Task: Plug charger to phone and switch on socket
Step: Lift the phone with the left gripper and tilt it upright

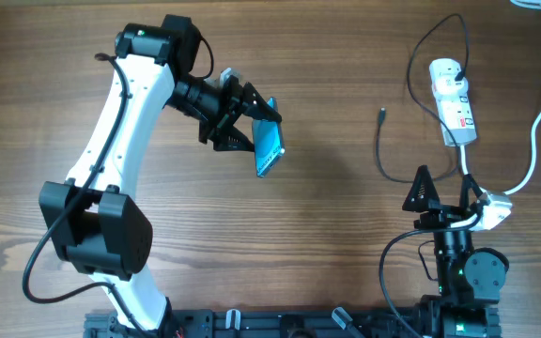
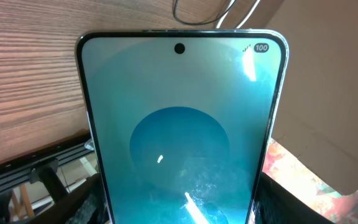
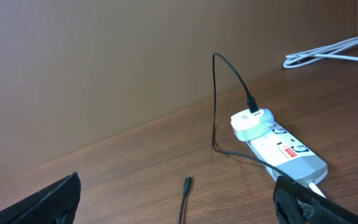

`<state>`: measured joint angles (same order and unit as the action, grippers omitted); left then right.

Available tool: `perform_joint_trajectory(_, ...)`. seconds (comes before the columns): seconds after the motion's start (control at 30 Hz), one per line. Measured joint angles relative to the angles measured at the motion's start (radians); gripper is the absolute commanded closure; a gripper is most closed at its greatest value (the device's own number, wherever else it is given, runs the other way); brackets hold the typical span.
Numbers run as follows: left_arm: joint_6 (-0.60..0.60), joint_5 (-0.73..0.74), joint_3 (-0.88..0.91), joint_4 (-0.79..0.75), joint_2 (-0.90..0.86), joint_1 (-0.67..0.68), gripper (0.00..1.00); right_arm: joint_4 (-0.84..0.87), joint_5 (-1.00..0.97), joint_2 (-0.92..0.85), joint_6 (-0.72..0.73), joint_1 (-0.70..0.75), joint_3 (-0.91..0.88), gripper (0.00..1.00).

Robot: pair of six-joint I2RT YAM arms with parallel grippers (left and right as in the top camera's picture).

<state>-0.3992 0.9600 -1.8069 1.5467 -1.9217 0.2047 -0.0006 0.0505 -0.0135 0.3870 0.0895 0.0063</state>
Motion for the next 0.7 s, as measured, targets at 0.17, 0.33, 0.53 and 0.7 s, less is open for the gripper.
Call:
perform_joint_trajectory(0.17, 0.000, 0.000, 0.000, 0.018, 0.000, 0.000, 0.64, 0.000, 0.000, 0.000, 0.000, 0.000, 0.000, 0.00)
perform_joint_trajectory(0.33, -0.005, 0.000, 0.000, 0.019, 0.000, 0.000, 0.64, 0.000, 0.000, 0.000, 0.000, 0.000, 0.000, 0.00)
perform_joint_trajectory(0.53, -0.100, 0.007, -0.001, -0.054, 0.000, 0.000, 0.65, 0.000, 0.000, 0.000, 0.000, 0.000, 0.000, 0.00)
perform_joint_trajectory(0.7, -0.150, 0.008, -0.001, -0.071, 0.000, 0.000, 0.64, 0.000, 0.000, 0.000, 0.000, 0.000, 0.000, 0.00)
